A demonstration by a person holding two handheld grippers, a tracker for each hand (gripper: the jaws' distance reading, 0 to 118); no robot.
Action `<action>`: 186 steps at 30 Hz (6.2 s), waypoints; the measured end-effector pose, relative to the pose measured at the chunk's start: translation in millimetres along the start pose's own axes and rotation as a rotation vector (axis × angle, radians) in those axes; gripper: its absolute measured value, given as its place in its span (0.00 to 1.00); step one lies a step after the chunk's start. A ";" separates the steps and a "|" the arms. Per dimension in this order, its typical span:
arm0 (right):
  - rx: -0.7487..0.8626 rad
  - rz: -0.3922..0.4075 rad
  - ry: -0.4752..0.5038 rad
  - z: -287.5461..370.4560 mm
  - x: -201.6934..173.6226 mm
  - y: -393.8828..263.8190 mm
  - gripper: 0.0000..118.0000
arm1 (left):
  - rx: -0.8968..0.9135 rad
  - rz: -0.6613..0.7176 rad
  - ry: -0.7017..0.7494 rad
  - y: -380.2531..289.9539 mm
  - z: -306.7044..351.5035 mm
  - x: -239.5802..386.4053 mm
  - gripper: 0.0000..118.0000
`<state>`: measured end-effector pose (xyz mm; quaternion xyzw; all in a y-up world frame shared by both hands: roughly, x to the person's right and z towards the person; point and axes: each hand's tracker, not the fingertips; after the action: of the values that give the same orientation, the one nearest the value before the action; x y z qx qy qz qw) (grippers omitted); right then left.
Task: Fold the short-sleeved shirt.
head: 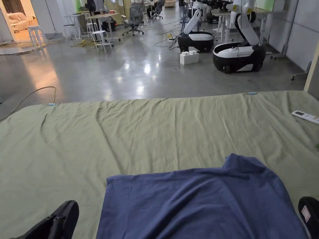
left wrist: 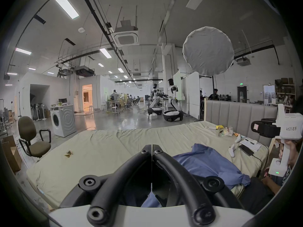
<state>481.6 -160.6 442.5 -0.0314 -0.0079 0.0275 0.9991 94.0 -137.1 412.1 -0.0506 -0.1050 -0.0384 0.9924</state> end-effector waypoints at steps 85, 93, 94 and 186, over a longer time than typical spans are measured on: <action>-0.676 -0.173 0.032 -152.8 107.8 -103.3 0.08 | -0.695 0.280 -0.092 -137.8 -186.5 -81.8 0.09; -0.833 -0.173 -0.005 -276.4 120.8 -140.4 0.11 | -0.792 0.368 -0.004 -165.6 -302.3 -92.9 0.18; -0.839 -0.174 -0.016 -283.4 120.3 -147.8 0.17 | -0.775 0.371 0.012 -168.5 -309.2 -91.9 0.31; -0.673 -0.293 -0.223 -142.5 111.3 -197.6 0.73 | -0.787 0.117 0.079 -222.0 -271.9 -37.1 0.08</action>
<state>606.0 -360.3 314.3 -0.3530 -0.1293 -0.1168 0.9192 94.1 -384.4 160.1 -0.4312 -0.0409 -0.0211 0.9011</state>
